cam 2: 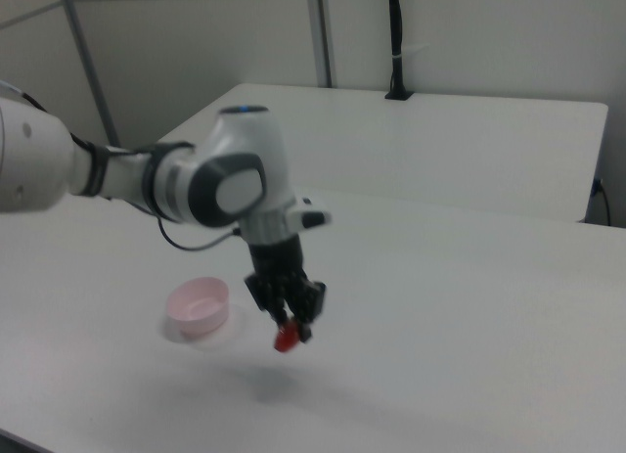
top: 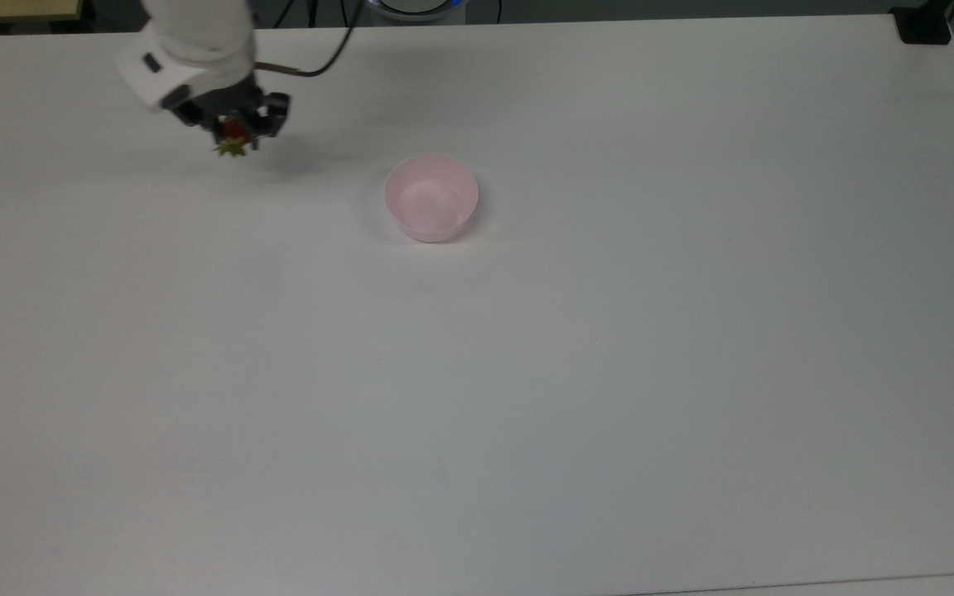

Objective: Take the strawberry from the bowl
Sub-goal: 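Carry the strawberry away from the bowl and lower it to the table, then open the gripper to release the strawberry and raise it away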

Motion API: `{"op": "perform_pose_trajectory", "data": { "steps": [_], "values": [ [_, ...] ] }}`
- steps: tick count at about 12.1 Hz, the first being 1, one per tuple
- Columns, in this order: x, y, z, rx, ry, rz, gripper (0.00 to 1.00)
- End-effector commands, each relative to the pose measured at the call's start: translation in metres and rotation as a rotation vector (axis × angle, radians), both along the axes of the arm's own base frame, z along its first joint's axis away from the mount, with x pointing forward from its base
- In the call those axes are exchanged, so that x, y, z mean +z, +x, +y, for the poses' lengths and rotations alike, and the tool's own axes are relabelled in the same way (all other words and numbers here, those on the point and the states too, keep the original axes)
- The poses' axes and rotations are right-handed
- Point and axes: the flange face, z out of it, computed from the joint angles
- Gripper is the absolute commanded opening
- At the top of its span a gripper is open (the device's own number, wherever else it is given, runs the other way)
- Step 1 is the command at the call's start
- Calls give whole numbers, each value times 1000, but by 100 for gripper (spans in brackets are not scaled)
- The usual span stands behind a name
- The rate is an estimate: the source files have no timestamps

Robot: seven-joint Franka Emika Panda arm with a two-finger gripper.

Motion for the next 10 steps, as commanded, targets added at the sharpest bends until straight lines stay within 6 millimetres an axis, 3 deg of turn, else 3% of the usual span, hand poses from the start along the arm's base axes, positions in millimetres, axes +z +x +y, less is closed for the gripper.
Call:
{"op": "perform_pose_trajectory", "data": {
  "steps": [1,3,5,6,7,9,10],
  "values": [
    [-22,-32,-53,13,0,-107,38],
    [-37,-39,-74,41,-2,-112,39],
    [-51,-40,-76,48,6,-89,40],
    [-55,-40,-76,48,7,-84,57],
    [-52,-39,-76,49,6,-88,87],
    [-52,-38,-77,40,5,-87,100],
    [-47,-37,-77,34,3,-92,100]
  ]
}}
